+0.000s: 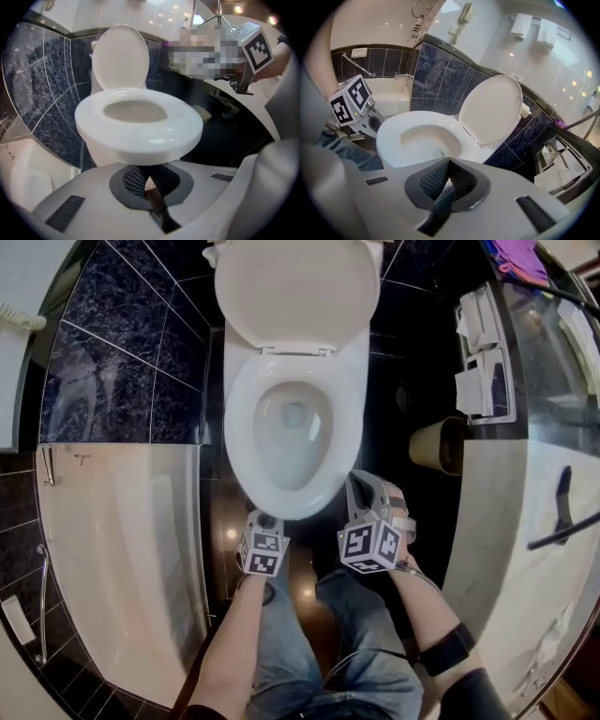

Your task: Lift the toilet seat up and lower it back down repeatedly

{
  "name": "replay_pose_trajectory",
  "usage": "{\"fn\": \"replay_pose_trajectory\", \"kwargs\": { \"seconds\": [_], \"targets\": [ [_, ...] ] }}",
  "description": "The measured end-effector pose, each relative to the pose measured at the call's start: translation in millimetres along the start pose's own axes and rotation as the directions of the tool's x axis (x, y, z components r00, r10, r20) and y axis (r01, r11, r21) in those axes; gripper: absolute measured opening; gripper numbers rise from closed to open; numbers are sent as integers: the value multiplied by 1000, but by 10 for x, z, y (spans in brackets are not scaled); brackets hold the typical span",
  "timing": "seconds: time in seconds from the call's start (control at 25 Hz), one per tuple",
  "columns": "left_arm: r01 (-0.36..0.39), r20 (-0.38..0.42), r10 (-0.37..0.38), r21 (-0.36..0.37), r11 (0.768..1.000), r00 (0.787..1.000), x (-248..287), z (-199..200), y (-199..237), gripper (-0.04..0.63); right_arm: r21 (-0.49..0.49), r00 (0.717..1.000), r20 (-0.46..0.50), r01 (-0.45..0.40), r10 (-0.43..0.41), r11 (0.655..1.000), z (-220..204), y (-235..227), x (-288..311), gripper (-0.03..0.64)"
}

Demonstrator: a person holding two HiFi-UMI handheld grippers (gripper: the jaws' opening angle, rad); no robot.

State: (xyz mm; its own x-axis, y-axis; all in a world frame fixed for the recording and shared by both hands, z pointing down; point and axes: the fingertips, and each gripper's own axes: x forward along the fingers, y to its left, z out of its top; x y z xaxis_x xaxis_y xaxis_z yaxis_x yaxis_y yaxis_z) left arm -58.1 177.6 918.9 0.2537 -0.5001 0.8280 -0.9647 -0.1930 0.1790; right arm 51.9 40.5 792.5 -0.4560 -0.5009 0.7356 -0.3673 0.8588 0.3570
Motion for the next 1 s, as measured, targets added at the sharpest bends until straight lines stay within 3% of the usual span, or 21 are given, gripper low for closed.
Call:
{"fn": "replay_pose_trajectory", "kwargs": {
  "seconds": [0.32,0.44,0.6,0.76,1.0],
  "targets": [
    [25,-135,-28,-19,999,990,157,-368,27,-5,4,1000,-20,-21,21,1000,-78,142,68,18],
    [11,-136,-16,-41,999,991,70,-446,73,-3,7,1000,-19,-20,21,1000,-48,131,71,18],
    [-4,-58,2,-44,999,998,-32,-261,146,-3,10,1000,-10,-19,19,1000,52,90,51,18],
    [-27,55,32,-78,997,998,-408,263,192,-3,26,1000,9,-22,22,999,261,22,-111,18],
    [-84,228,105,-98,992,968,-1449,1280,290,-3,150,993,110,-48,32,987,983,-357,-701,20]
  ]
}}
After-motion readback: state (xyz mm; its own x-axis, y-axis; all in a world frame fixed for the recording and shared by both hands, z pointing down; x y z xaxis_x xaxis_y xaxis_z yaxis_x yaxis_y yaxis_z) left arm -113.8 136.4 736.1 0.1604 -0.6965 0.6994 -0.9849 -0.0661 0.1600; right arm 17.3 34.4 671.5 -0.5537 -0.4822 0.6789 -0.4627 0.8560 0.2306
